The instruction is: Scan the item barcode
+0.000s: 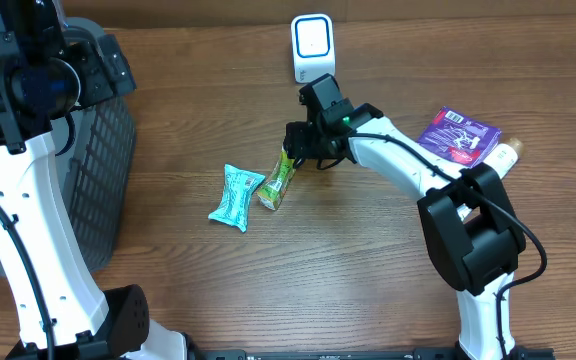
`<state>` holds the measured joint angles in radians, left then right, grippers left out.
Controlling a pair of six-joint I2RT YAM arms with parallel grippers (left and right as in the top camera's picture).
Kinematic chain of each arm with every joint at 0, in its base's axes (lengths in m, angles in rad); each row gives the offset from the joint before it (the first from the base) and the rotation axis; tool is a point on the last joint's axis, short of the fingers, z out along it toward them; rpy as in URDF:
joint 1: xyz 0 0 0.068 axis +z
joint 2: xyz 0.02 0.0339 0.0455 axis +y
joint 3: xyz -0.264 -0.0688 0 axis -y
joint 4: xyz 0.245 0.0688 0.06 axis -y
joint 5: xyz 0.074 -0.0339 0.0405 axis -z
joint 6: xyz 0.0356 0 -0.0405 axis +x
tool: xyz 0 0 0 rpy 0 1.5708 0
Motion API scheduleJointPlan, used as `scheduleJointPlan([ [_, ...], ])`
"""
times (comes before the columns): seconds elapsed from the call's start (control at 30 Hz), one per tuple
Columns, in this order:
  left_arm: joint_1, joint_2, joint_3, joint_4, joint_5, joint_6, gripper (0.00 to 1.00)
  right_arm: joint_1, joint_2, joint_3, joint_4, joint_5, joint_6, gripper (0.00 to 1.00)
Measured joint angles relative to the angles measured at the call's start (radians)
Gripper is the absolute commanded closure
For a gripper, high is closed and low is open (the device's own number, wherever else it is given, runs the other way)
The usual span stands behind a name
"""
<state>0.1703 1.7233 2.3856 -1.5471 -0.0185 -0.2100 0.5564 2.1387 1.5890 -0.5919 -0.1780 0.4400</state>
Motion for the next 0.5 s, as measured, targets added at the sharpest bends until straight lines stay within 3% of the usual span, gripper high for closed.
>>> scheduleJointPlan([
  [0.5, 0.000, 0.000, 0.000, 0.000, 0.003, 0.000, 0.00, -0.021, -0.004, 0.024, -0.298, 0.047, 0.005, 0.38],
])
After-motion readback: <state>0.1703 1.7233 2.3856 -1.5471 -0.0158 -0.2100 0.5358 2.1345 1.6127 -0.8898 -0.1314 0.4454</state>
